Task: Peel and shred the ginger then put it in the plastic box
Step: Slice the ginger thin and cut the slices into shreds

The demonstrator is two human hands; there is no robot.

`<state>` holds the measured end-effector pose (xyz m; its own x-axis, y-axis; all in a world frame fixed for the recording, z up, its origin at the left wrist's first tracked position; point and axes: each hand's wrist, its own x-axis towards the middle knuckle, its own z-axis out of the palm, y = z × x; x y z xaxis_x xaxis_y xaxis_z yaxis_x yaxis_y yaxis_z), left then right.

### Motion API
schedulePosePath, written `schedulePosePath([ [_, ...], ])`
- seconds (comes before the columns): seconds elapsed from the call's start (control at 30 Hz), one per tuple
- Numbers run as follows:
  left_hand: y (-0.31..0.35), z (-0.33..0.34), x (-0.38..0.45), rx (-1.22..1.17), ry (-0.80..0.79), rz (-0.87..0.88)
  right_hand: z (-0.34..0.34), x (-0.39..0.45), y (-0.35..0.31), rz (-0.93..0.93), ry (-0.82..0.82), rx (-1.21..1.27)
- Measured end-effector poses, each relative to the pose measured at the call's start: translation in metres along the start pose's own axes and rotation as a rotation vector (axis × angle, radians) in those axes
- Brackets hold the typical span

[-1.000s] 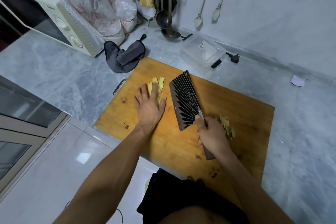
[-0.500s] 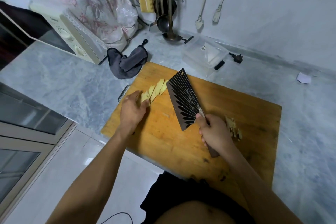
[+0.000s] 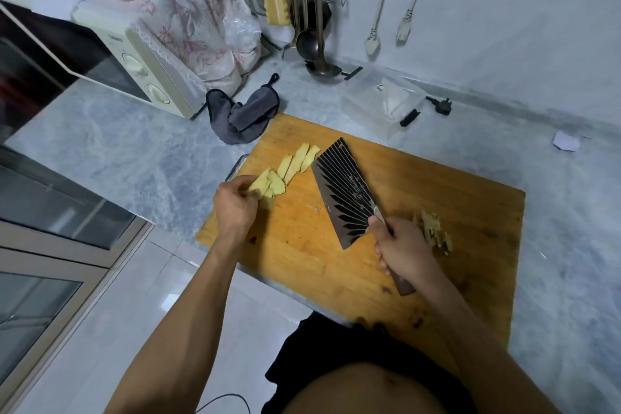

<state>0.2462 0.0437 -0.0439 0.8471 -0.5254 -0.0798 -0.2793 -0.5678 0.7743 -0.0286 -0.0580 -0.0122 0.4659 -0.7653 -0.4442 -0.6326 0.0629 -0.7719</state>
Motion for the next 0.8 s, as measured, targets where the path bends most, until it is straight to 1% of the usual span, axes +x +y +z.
schedulePosePath([
  [0.07,-0.001,0.0,-0.002,-0.016,0.013,-0.044,0.002,0.0,0.002,0.007,-0.001,0.01],
  [0.2,-0.006,-0.002,-0.01,-0.057,0.085,-0.197,0.002,0.0,0.004,0.006,-0.015,0.035],
  [0.27,-0.008,-0.003,-0.015,-0.088,0.106,-0.222,0.001,0.0,0.004,0.009,-0.016,0.051],
  [0.33,-0.011,-0.003,-0.021,-0.095,0.094,-0.181,0.001,0.0,0.005,0.013,-0.017,0.06],
  [0.47,-0.014,-0.004,-0.03,-0.035,0.057,-0.035,0.003,0.001,0.009,0.027,-0.021,0.073],
  [0.53,-0.015,-0.006,-0.03,-0.053,0.078,-0.068,0.003,0.001,0.009,0.031,-0.024,0.079],
  [0.6,-0.015,-0.008,-0.029,-0.065,0.127,-0.165,0.002,0.001,0.009,0.028,-0.029,0.077],
  [0.67,-0.014,-0.009,-0.028,0.003,0.144,-0.203,0.0,0.0,0.009,0.017,-0.036,0.074],
  [0.73,-0.013,-0.008,-0.029,0.122,0.116,-0.133,-0.002,-0.001,0.009,0.013,-0.045,0.072],
  [0.8,-0.013,-0.003,-0.032,0.238,0.051,-0.052,-0.004,-0.002,0.01,0.014,-0.046,0.061],
])
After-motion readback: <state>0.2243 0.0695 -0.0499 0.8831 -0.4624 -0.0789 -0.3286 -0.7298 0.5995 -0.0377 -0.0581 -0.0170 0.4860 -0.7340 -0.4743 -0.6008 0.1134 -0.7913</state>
